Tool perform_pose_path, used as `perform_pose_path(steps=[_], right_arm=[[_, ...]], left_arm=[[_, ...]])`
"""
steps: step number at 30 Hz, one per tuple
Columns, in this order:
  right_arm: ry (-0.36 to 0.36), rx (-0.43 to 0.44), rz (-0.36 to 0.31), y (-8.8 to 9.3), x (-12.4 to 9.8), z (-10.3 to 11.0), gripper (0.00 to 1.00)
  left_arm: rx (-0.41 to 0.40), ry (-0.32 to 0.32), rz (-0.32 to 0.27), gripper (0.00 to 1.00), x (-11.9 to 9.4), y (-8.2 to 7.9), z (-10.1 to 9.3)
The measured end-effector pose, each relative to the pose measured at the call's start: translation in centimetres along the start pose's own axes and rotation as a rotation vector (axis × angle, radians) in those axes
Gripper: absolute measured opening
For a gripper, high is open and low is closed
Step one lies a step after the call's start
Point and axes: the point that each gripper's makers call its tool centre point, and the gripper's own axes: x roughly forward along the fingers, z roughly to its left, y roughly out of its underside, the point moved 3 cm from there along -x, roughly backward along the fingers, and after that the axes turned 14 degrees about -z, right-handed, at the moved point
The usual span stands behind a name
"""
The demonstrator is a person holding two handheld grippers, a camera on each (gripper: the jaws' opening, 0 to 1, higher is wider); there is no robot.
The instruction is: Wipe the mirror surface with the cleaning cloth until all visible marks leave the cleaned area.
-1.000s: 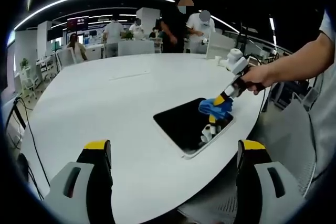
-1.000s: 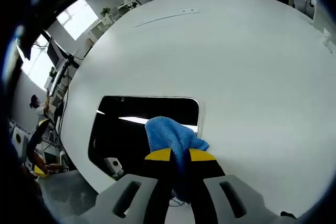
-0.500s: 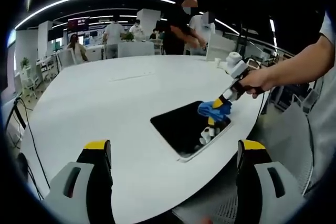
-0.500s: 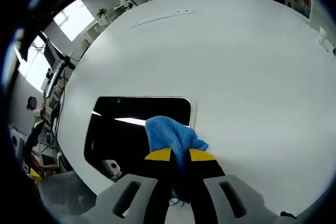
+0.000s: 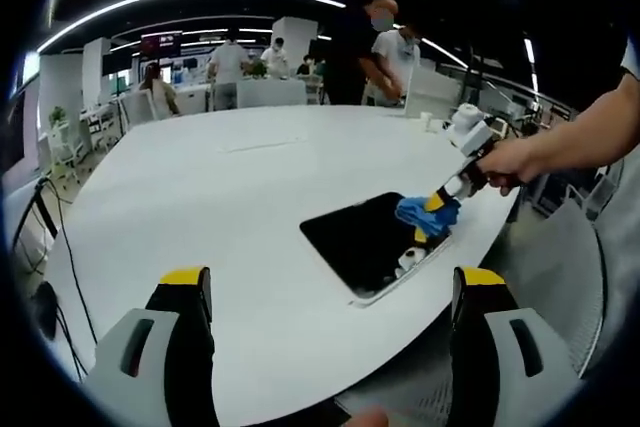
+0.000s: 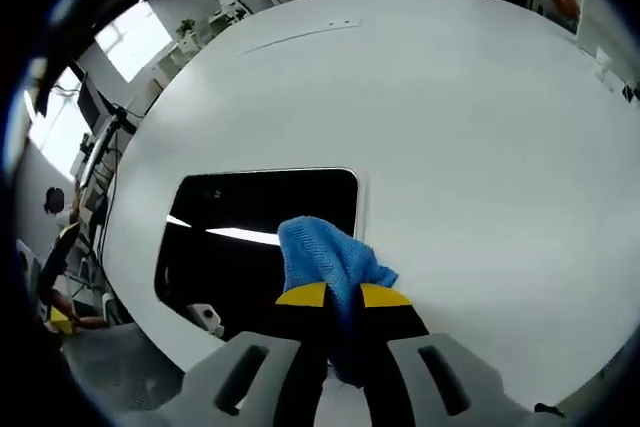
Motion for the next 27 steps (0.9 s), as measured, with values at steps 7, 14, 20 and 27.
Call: perform_pose_path(steps=[7, 14, 20, 27], right_arm=[[0.016, 0.009, -0.004, 0.5, -0.4, 0.1, 0.05], [0.015, 0.026, 0.001, 0.9, -0.8, 0.0, 0.05], [0.015, 0.03, 0.004, 1.5, -1.2, 0.2, 0.05], [0.02, 0.037, 0.013, 2.0, -1.5, 0.2, 0.05]], left_arm=[[0.013, 0.009, 0.009, 0.99, 0.1, 0.2, -0.5], [0.016, 0.01, 0.016, 0.99, 0.0, 0.2, -0.3], [0.036, 0.018, 0.021, 0.99, 0.0, 0.4, -1.0], [0.039, 0.0, 0.02, 0.99, -0.2, 0.8, -0.5]])
